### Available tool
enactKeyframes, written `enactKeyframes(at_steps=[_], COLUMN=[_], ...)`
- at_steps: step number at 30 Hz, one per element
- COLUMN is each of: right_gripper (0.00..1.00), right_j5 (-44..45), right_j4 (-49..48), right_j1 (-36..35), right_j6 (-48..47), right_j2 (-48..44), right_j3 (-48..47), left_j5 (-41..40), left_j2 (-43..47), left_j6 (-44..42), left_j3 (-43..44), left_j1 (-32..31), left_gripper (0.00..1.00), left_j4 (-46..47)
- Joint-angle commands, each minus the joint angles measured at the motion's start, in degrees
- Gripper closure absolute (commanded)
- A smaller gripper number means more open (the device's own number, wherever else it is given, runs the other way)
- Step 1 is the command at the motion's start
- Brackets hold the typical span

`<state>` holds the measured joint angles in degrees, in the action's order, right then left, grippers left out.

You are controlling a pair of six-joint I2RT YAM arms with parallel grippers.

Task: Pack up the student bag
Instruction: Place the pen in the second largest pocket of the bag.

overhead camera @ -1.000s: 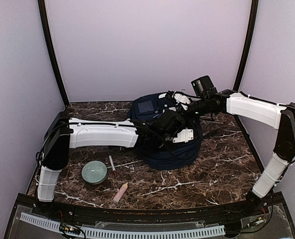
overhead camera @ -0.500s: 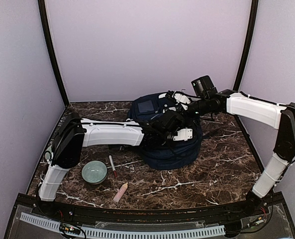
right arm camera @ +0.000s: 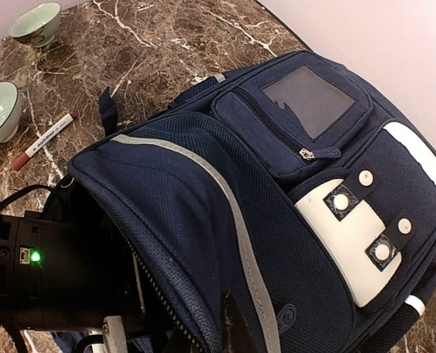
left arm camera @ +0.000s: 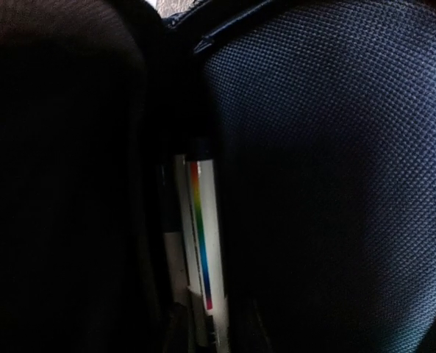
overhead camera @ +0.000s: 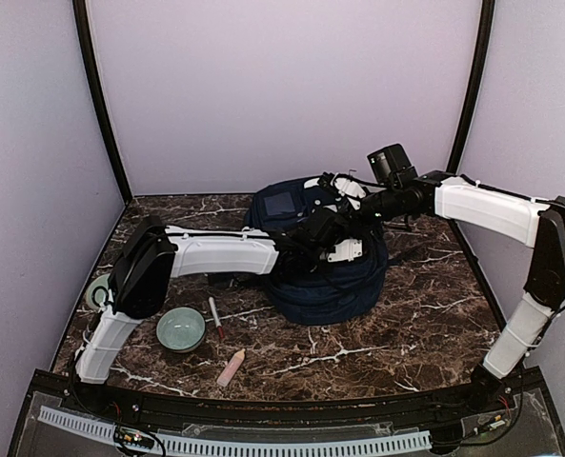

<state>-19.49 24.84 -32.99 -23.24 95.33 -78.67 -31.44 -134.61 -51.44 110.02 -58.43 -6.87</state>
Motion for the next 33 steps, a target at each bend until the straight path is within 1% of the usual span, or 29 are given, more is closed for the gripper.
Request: enactKeyframes(at_steps=[1, 10, 13, 16, 18, 20, 24, 27, 29, 33], right_gripper=[1.0, 1.0, 1.0, 1.0, 1.0, 1.0, 1.0, 1.0, 1.0, 1.0], right_j5=[-2.5, -1.9, -1.9, -1.6, -1.7, -1.7, -1.7, -1.7, -2.0, -2.1], right_j4=[-3.0, -3.2, -3.2, -3.4, -3.4, -3.5, -3.7, -3.7, -3.7, -3.6], right_j1=[-0.8, -0.8, -0.8, -0.8, -0.8, -0.8, -0.8, -0.8, -0.8, -0.8], right_j6=[1.6, 1.4, 1.2, 1.1, 1.0, 0.9, 0.9, 0.8, 0.9, 0.8], right_j2=[-3.6, -3.6, -3.4, -3.6, -3.6, -3.6, -3.6, -3.6, -3.5, -3.4], right_j3=[-1.9, -1.4, -1.4, -1.2, -1.0, -0.9, -0.4, -0.5, -0.5, -0.4], left_j5=[-1.1, -2.1, -2.0, -1.3, -0.6, 0.1, 3.1, 6.8, 8.8, 9.9], left_j2=[4.5, 14.0, 17.0, 20.5, 22.9, 24.8, 28.6, 31.1, 32.8, 35.3], left_j6=[2.2, 3.8, 6.1, 10.5, 15.0, 21.4, 37.3, 49.0, 54.7, 65.3], left_j3=[-0.9, -7.5, -10.9, -15.1, -17.4, -18.5, -19.9, -23.3, -26.0, -30.1], left_j1=[-1.8, -9.0, -11.3, -13.5, -14.6, -15.4, -15.6, -15.7, -15.7, -15.6], left_gripper=[0.7, 0.68, 0.68, 0.68, 0.68, 0.68, 0.69, 0.68, 0.68, 0.66], left_j4=[0.2, 0.4, -1.6, -4.8, -8.3, -13.5, -26.9, -35.0, -38.8, -44.8])
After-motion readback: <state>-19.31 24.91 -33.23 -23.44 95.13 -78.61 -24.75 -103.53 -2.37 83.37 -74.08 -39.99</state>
